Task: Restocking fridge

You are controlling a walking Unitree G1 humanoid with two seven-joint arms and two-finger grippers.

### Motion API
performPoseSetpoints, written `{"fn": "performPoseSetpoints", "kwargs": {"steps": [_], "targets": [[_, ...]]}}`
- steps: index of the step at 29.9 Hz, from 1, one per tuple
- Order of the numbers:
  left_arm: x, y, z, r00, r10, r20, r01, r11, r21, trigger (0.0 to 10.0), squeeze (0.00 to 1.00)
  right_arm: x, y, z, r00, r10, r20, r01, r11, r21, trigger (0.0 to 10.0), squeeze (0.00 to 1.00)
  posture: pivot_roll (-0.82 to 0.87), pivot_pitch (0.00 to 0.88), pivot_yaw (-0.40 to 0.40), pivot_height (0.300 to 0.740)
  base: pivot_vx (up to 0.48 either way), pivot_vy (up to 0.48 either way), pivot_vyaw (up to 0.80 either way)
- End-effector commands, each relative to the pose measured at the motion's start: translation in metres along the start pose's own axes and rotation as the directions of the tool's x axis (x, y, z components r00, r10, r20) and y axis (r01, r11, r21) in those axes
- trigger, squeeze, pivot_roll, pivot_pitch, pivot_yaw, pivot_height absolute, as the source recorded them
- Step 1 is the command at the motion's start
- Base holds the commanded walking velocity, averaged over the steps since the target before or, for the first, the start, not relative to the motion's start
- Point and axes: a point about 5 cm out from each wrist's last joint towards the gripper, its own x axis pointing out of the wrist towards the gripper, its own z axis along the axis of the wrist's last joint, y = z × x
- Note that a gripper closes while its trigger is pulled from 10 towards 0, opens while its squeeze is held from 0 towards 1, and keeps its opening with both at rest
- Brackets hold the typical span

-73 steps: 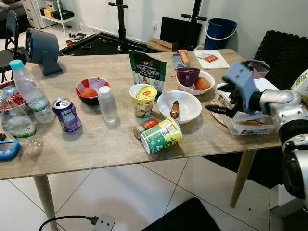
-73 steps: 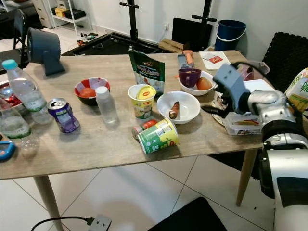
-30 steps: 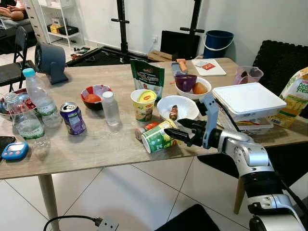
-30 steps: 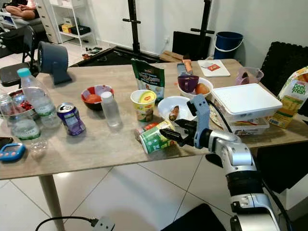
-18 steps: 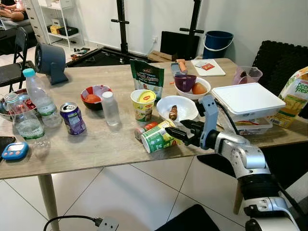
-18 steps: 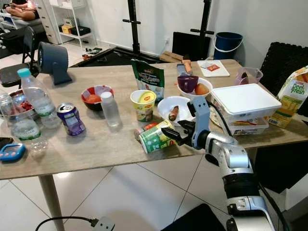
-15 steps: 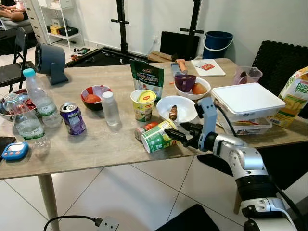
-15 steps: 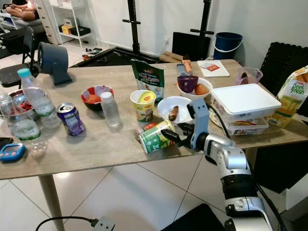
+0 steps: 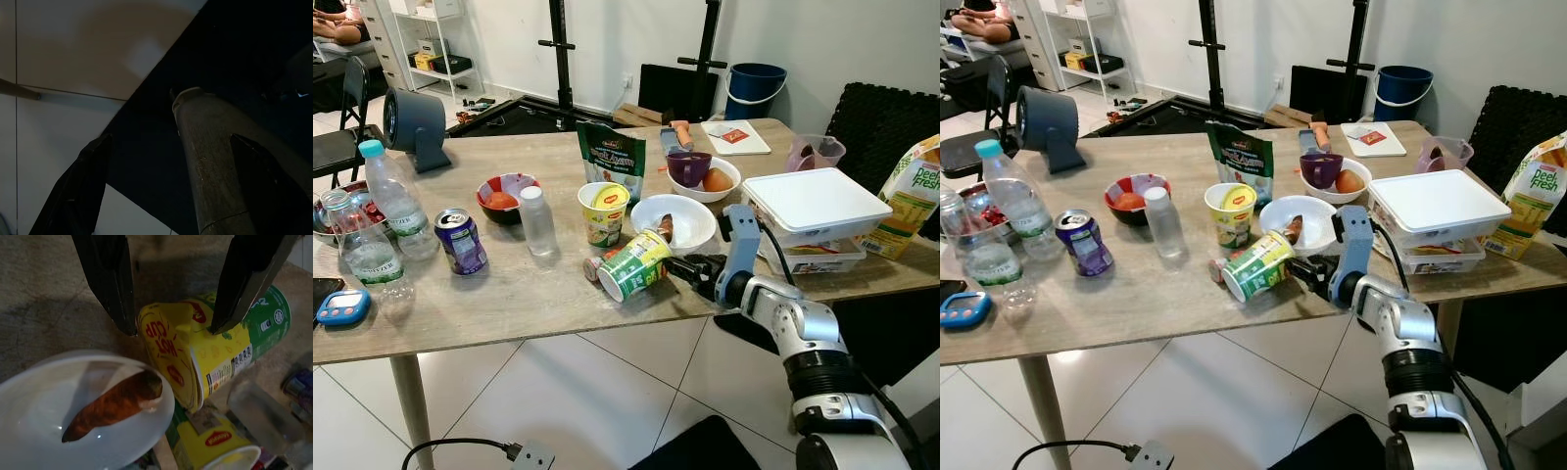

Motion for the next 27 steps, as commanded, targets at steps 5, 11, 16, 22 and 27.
{"fn": "performPoseSetpoints", "kwargs": {"steps": [5, 11, 16, 22, 27], "targets": [[-0.003, -0.013, -0.033, 0.99, -0.047, -0.133, 0.045, 0.999, -0.014, 10.0, 0.0, 0.001, 0.002, 0.004, 0.999, 0.019, 0.039, -0.019, 1.0, 0.001, 10.0, 0.0, -0.05, 0.071, -0.007, 0.74, 0.0, 0.0, 0.0], [-0.003, -0.014, -0.032, 0.99, -0.051, -0.133, 0.051, 0.999, -0.009, 10.0, 0.0, 0.003, 0.01, 0.01, 0.994, 0.068, 0.089, -0.066, 0.998, -0.021, 10.0, 0.0, -0.05, 0.074, -0.004, 0.74, 0.0, 0.0, 0.0], [-0.003, -0.015, -0.032, 0.99, -0.053, -0.133, 0.052, 0.999, -0.011, 10.0, 0.0, 0.011, 0.016, 0.003, 0.995, 0.072, 0.065, -0.07, 0.997, -0.039, 10.0, 0.0, -0.05, 0.077, -0.008, 0.74, 0.0, 0.0, 0.0], [-0.004, -0.016, -0.036, 0.989, -0.054, -0.14, 0.052, 0.999, -0.017, 10.0, 0.0, 0.015, 0.016, -0.001, 0.998, 0.053, 0.044, -0.051, 0.998, -0.04, 10.0, 0.0, -0.05, 0.079, -0.011, 0.74, 0.0, 0.0, 0.0], [-0.004, -0.016, -0.037, 0.989, -0.053, -0.141, 0.051, 0.999, -0.018, 10.0, 0.0, 0.015, 0.016, -0.002, 0.998, 0.05, 0.041, -0.049, 0.998, -0.041, 8.2, 0.0, -0.05, 0.08, -0.01, 0.74, 0.0, 0.0, 0.0]]}}
